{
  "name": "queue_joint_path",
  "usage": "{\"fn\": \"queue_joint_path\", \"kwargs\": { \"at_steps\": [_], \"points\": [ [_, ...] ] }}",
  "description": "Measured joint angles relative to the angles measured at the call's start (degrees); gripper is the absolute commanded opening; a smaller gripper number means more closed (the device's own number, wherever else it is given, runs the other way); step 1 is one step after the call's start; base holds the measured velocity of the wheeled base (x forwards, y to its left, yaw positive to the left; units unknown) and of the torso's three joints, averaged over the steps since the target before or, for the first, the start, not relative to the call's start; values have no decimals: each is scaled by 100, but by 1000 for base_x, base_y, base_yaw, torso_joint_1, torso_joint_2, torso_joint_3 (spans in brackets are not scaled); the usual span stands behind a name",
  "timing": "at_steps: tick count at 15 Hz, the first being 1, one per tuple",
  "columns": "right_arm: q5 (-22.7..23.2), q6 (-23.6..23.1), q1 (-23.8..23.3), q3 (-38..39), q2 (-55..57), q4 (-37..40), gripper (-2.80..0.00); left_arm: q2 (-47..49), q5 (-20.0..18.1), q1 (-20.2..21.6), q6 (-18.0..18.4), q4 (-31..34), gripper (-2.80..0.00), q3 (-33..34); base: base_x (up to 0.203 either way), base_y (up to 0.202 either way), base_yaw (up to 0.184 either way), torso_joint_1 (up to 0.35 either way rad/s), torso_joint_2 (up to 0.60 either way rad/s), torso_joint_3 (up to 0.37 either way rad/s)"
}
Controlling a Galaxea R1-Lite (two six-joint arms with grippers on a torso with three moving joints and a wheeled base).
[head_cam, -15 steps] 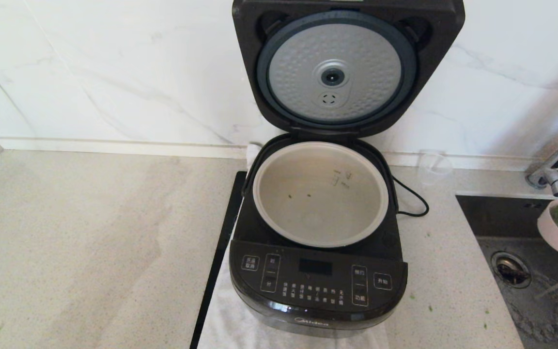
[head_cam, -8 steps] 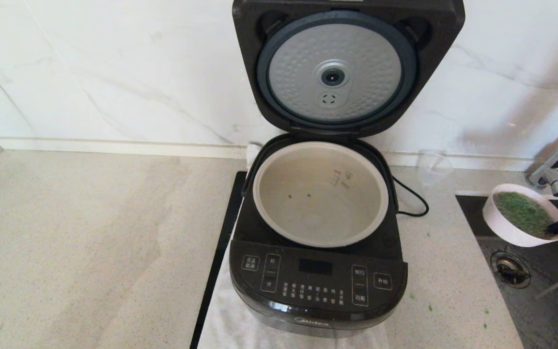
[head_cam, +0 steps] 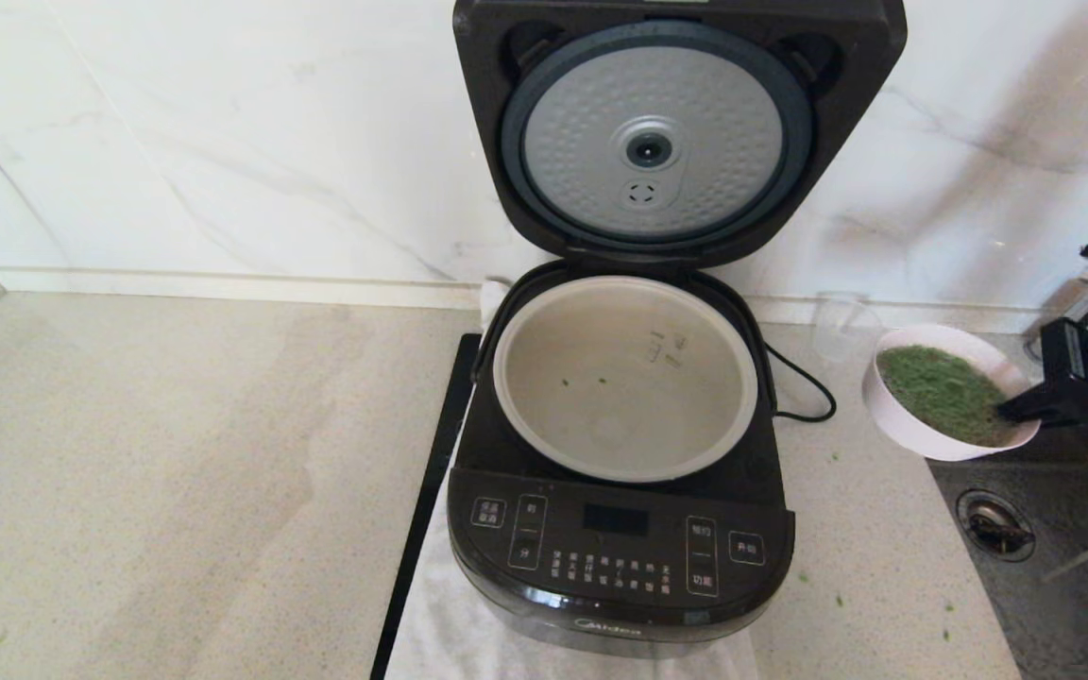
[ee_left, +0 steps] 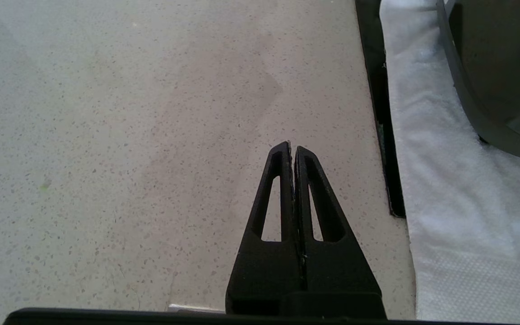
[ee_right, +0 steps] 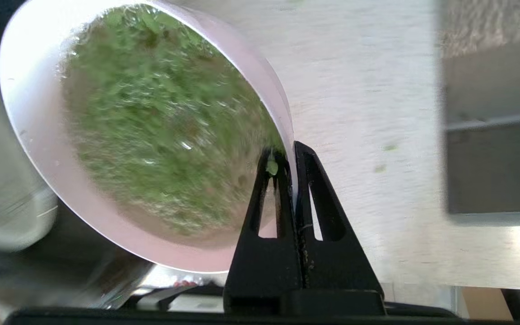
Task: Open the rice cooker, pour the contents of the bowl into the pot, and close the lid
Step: Pour the water from the bowl into the rice cooker
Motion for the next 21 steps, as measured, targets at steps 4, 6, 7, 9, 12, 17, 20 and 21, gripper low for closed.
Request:
{"fn": "queue_joint_path", "kwargs": {
  "at_steps": [4,6,7,9,12,17,20,21],
  "points": [
    [-12,217,717,-915,-52,853,-280,0,2,0,0,0,-280,0,0,0,0,0,0,0],
    [-22,333,1087,-1298,-3,1174,-280,0,0,0,2,2,-280,0,0,0,0,0,0,0],
    [-65,357,1252,-1468,33,1323,-280,0,0,0,2,0,-280,0,0,0,0,0,0,0],
    [-247,434,1593,-1763,142,1562,-280,0,0,0,0,0,-280,0,0,0,0,0,0,0],
    [-451,624,2052,-2085,320,1620,-280,0,0,0,2,0,-280,0,0,0,0,0,0,0],
    [-921,775,2729,-2326,569,1551,-280,0,0,0,2,0,-280,0,0,0,0,0,0,0],
    [-1092,887,3120,-2340,698,1383,-280,0,0,0,1,2,-280,0,0,0,0,0,0,0],
    [-1171,892,3247,-2340,739,1321,-280,0,2,0,2,2,-280,0,0,0,0,0,0,0]
  ]
}}
